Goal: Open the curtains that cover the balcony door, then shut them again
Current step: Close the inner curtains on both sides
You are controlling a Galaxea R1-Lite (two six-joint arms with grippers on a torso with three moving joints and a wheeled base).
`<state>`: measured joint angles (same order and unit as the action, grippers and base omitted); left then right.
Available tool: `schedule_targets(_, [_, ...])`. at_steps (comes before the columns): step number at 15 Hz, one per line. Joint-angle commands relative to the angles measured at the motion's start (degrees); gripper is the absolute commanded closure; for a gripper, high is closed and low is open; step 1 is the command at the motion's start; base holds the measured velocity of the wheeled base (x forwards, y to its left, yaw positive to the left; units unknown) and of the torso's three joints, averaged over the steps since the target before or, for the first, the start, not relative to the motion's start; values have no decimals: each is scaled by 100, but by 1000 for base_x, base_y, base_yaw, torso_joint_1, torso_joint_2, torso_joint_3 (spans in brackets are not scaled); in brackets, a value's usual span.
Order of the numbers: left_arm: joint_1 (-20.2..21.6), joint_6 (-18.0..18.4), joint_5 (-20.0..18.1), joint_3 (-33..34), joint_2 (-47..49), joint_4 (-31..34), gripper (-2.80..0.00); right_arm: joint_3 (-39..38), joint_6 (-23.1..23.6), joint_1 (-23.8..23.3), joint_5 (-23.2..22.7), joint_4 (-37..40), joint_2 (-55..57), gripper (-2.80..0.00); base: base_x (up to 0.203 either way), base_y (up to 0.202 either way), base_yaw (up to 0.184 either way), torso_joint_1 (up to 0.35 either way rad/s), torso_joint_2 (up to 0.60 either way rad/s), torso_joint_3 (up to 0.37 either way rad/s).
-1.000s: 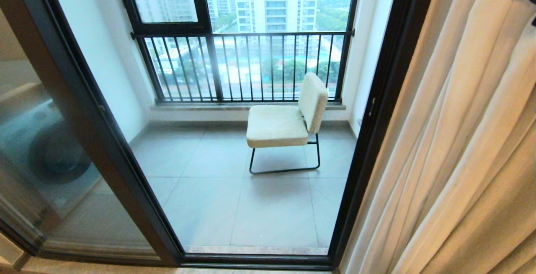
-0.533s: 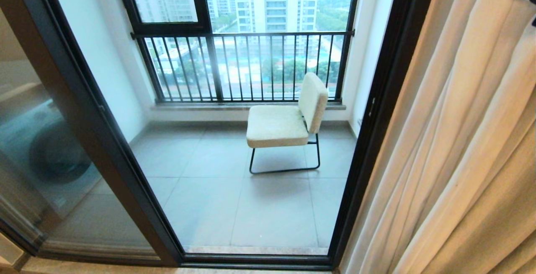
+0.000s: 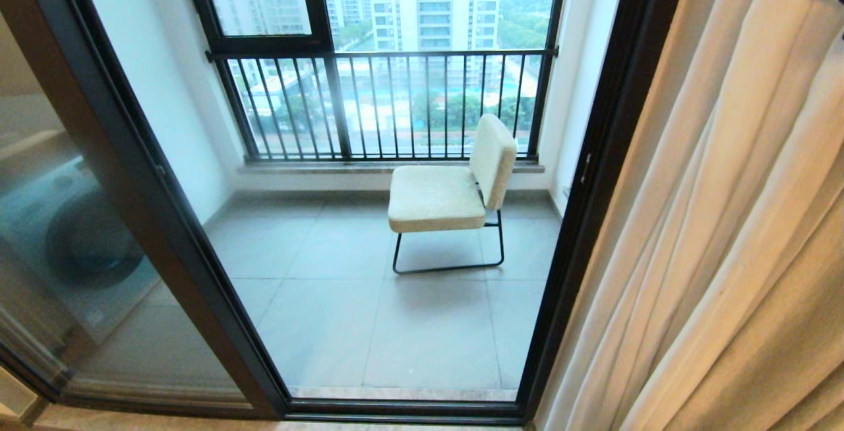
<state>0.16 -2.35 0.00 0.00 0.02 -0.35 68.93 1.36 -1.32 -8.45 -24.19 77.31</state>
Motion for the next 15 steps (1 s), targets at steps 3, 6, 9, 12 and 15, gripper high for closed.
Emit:
schedule_targets(3, [2, -11, 9, 0, -2, 0, 0, -108, 5, 0, -7, -33, -67, 0, 0, 0, 0, 0, 0, 0])
schedule_targets(6, [2, -11, 9, 0, -2, -8, 0, -108, 5, 0, -7, -24, -58, 0, 0, 0, 0, 0, 0, 0])
schedule_targets(9, [2, -11, 7, 0, -2, -2, 0, -99, -4, -28, -7, -16, -58, 0, 0, 0, 0, 0, 0, 0])
schedule_targets(12, [2, -2, 9, 0, -2, 0, 0, -99, -4, -62, -7, -16, -76, 0, 2, 151, -2, 4, 1, 4])
schedule_targets(15, [2, -2, 9, 0, -2, 0, 0, -99, -4, -79, -7, -16, -85, 0, 0, 196, -1, 1, -2, -1])
